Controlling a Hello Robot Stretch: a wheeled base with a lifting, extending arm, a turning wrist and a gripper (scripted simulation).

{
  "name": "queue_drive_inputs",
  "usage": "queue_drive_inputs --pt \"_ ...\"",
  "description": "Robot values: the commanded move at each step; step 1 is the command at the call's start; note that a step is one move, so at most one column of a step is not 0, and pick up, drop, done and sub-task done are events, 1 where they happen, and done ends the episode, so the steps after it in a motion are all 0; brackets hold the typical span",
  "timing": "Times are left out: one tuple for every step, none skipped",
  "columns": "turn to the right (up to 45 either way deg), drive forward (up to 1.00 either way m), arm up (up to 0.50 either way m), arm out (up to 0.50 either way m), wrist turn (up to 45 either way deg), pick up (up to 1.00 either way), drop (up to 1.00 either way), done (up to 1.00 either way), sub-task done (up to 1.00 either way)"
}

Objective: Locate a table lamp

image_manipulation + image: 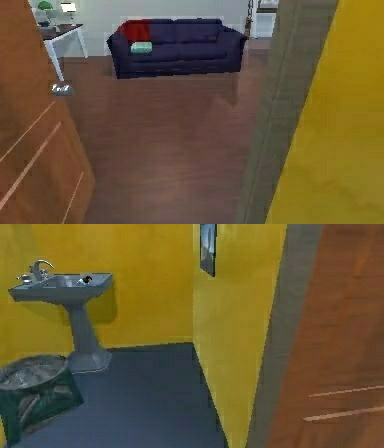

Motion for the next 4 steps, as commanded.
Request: queue_drive_inputs --pt "45.0 0.00 0.00 0.00 0.0 0.00 0.00 0.00 0.00" --pt "33.0 0.00 0.00 0.00 0.0 0.00 0.00 0.00 0.00" --pt "0.0 0.30 0.00 0.00 0.0 0.00 0.00 0.00 0.00" --pt "0.0 1.00 0.00 0.00 0.0 0.00 0.00 0.00 0.00"
